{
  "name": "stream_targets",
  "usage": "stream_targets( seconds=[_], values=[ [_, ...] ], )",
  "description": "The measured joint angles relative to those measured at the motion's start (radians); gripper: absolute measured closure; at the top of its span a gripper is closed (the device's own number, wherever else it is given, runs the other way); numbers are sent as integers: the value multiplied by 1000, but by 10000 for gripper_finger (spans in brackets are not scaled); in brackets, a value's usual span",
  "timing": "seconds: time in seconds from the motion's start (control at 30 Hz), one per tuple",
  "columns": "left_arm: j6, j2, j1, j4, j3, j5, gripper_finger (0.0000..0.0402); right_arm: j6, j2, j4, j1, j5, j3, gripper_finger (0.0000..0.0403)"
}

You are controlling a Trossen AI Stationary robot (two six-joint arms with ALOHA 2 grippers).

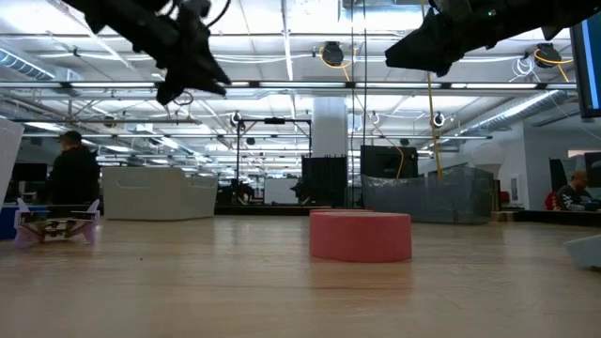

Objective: Pick and place Stapler, Stapler remover, tape
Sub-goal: Adjust the white bin

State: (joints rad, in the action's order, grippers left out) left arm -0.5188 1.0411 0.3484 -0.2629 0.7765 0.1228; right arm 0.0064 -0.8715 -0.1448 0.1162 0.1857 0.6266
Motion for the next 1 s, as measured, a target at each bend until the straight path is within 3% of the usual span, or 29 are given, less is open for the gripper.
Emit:
stream_targets(
  seconds=[0.13,0.3,0.47,0.73,1.0],
  values=[
    [-20,-13,-181,-1,0,-37,311,-1,0,7,0,-53,0,252],
    [-72,25,-393,8,0,-155,311,0,0,30,0,-110,0,252],
    [-119,87,-545,27,0,-230,312,14,1,67,0,-186,0,252],
    [-253,166,-677,9,0,-258,312,36,3,141,0,-221,0,252],
    [-599,153,-717,-261,0,-261,312,35,3,152,-17,-245,0,252]
  ],
)
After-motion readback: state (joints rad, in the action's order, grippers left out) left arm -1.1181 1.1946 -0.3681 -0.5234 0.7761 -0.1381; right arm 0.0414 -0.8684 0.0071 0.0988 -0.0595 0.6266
